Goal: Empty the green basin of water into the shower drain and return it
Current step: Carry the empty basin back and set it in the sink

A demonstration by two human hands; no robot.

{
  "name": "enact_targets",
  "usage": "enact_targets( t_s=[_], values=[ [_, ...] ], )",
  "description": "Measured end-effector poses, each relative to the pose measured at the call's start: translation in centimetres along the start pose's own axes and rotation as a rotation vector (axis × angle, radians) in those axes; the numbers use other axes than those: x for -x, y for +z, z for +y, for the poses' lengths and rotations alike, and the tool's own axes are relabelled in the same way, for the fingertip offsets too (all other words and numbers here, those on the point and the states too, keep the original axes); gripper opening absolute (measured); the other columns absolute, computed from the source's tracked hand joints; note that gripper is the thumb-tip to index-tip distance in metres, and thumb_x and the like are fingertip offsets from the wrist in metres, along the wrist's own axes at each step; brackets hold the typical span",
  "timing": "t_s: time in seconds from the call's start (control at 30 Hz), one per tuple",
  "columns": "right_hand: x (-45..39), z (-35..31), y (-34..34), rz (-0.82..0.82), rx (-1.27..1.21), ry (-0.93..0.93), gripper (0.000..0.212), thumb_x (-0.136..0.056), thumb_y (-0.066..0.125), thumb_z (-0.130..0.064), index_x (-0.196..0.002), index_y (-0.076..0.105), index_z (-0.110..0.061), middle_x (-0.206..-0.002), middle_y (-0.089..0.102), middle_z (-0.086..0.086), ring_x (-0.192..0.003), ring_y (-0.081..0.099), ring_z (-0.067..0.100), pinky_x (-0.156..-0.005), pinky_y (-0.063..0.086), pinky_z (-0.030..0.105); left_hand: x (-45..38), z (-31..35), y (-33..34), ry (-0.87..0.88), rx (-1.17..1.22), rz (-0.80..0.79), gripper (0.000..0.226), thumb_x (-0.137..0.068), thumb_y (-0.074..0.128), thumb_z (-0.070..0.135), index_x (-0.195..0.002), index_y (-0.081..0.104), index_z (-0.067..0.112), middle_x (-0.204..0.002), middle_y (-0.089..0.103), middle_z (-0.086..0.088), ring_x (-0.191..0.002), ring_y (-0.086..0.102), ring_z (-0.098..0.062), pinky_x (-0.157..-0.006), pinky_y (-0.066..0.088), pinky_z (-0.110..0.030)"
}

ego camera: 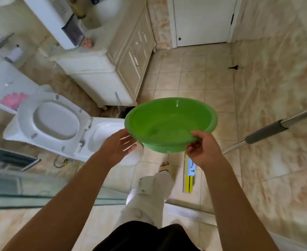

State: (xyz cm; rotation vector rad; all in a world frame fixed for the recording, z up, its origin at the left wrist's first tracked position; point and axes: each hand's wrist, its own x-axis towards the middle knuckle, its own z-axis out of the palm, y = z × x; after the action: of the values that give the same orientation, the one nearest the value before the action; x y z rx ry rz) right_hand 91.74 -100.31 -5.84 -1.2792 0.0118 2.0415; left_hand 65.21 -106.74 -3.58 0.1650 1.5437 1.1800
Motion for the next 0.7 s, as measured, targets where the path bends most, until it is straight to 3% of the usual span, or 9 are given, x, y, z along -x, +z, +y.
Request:
enact_targets(
  t_s=[0.1, 0.17, 0.3, 0.5, 0.7],
  values=[
    [-3.7, -2.8, 2.2, 0.052, -0.013, -0.023, 0.015, -0.085, 0.059, -0.010, -0.074, 0.051, -0.016, -0.044, 0.047, -0.002, -0.046, 0.040, 0.011, -0.039, 0.030, 0.016, -5.8, 2.9, 1.9, 0.000, -0.024, 0.005, 0.015, -0.087, 0.069, 0.021, -0.098, 0.067, 0.011, -0.098, 0.070, -0.011, -0.088, 0.072, -0.024, -0.080, 0.059, -0.039],
    [-6.7, -5.3, 3.4, 0.089, -0.017, -0.038, 0.017, -0.086, 0.058, -0.011, -0.073, 0.050, -0.015, -0.054, 0.044, 0.000, -0.051, 0.036, 0.012, -0.037, 0.029, 0.015, -10.7, 5.1, 3.4, -0.016, -0.046, 0.004, 0.016, -0.087, 0.069, 0.021, -0.100, 0.068, 0.011, -0.096, 0.069, -0.009, -0.088, 0.071, -0.023, -0.074, 0.060, -0.036],
    [-14.0, -10.0, 7.3, 0.193, -0.033, -0.063, 0.015, -0.087, 0.055, -0.009, -0.075, 0.048, -0.014, -0.067, 0.040, 0.003, -0.054, 0.035, 0.012, -0.036, 0.027, 0.014, -21.6, 9.2, 7.3, -0.097, -0.123, -0.084, 0.023, -0.090, 0.065, 0.023, -0.111, 0.066, 0.013, -0.103, 0.068, -0.009, -0.106, 0.062, -0.025, -0.088, 0.053, -0.037],
    [-24.0, -16.4, 19.3, 0.251, 0.024, -0.067, 0.011, -0.086, 0.054, -0.003, -0.082, 0.052, -0.013, -0.067, 0.046, 0.003, -0.052, 0.038, 0.013, -0.037, 0.029, 0.017, -36.1, 17.2, 10.9, -0.191, -0.049, -0.033, 0.020, -0.095, 0.059, 0.020, -0.110, 0.062, 0.008, -0.098, 0.065, -0.009, -0.086, 0.061, -0.020, -0.073, 0.052, -0.035],
    [-26.1, -20.1, 25.9, 0.249, 0.023, -0.097, 0.011, -0.084, 0.056, -0.001, -0.088, 0.055, -0.011, -0.071, 0.050, 0.004, -0.055, 0.041, 0.014, -0.037, 0.031, 0.021, -40.8, 24.2, 10.5, -0.238, -0.091, -0.075, 0.015, -0.093, 0.062, 0.018, -0.103, 0.064, 0.007, -0.104, 0.069, -0.012, -0.093, 0.065, -0.026, -0.072, 0.055, -0.041]
  ],
)
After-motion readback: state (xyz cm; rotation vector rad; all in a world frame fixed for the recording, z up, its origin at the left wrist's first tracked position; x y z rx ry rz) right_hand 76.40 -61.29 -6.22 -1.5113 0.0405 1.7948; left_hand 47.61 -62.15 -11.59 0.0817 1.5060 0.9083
